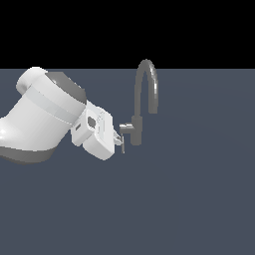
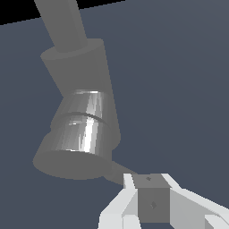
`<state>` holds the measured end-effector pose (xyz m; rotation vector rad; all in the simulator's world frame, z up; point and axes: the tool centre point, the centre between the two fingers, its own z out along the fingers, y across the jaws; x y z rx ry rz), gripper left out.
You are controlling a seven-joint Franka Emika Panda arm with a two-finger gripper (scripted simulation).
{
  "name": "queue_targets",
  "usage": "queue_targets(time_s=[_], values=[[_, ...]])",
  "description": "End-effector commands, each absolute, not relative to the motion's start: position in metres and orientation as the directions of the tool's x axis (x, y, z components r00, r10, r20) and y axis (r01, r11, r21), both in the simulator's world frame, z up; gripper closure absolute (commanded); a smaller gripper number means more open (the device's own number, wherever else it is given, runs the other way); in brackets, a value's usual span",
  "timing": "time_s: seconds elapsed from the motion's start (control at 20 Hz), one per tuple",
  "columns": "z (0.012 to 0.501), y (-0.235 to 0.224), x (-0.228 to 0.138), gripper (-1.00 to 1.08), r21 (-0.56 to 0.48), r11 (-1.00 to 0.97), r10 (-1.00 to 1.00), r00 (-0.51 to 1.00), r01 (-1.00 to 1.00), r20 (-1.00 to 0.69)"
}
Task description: Turn on the faucet by rotating a designated handle.
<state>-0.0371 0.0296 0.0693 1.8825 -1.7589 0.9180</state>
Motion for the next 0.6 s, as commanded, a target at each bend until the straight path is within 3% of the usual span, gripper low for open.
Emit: queue_targets(time_s=[0.0,0.55], values=[[0.057,0.024,-0.034,1.08,-0.128,-0.119,-0.710,-0.005,-0.985,0.704],[0.025,0.019,-0.017,1.08,-0.102,-0.104,-0.707,0.001,-0.989,0.707]])
